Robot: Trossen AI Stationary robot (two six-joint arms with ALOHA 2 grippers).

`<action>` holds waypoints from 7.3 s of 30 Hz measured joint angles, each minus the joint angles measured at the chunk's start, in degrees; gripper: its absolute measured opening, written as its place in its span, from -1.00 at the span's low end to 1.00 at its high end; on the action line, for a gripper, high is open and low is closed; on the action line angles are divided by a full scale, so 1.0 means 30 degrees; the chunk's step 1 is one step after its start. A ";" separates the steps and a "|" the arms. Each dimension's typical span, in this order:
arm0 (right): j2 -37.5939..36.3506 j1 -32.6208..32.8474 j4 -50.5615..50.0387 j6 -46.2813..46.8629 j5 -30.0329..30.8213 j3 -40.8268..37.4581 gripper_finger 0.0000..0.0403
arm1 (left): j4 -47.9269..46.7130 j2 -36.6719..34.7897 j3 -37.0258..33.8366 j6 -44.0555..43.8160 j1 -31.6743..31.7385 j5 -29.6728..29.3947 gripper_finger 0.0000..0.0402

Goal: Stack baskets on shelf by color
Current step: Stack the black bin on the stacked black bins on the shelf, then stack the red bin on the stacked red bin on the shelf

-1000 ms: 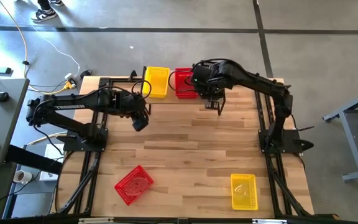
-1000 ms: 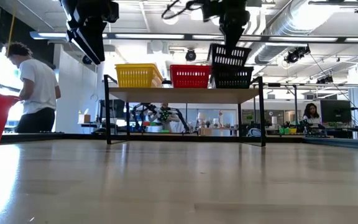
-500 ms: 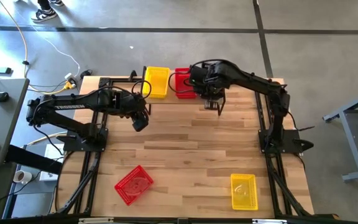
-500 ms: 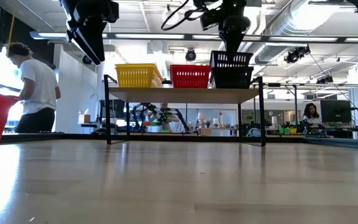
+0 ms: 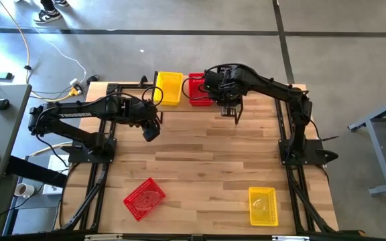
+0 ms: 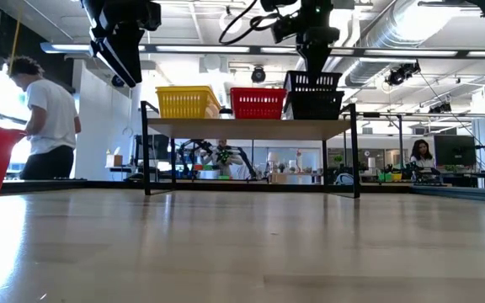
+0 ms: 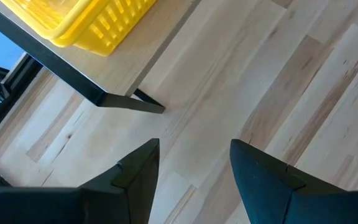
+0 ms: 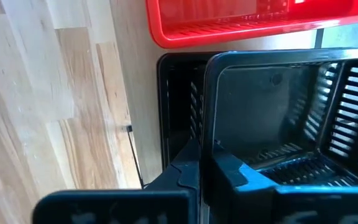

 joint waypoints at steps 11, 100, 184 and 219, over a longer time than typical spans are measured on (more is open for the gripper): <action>-0.0034 0.0048 0.0000 0.0127 0.0853 0.0000 -0.45 | 0.0000 0.0000 0.0000 -0.0004 0.0000 0.0067 -0.07; -0.2018 1.0719 0.1545 1.6352 -0.2447 0.0000 -0.44 | 0.3574 0.0864 -0.4444 -1.7020 -1.4717 0.4991 -0.07; 0.0062 1.0511 0.9751 -0.0533 -0.4447 -0.0015 -0.44 | 0.7070 0.6018 0.1078 -1.4792 -0.1144 0.3890 -0.99; 0.3045 1.0816 0.6537 0.6072 -0.1388 0.0000 -0.44 | 1.0052 0.6069 0.1064 -1.4849 -0.1137 0.4162 -0.98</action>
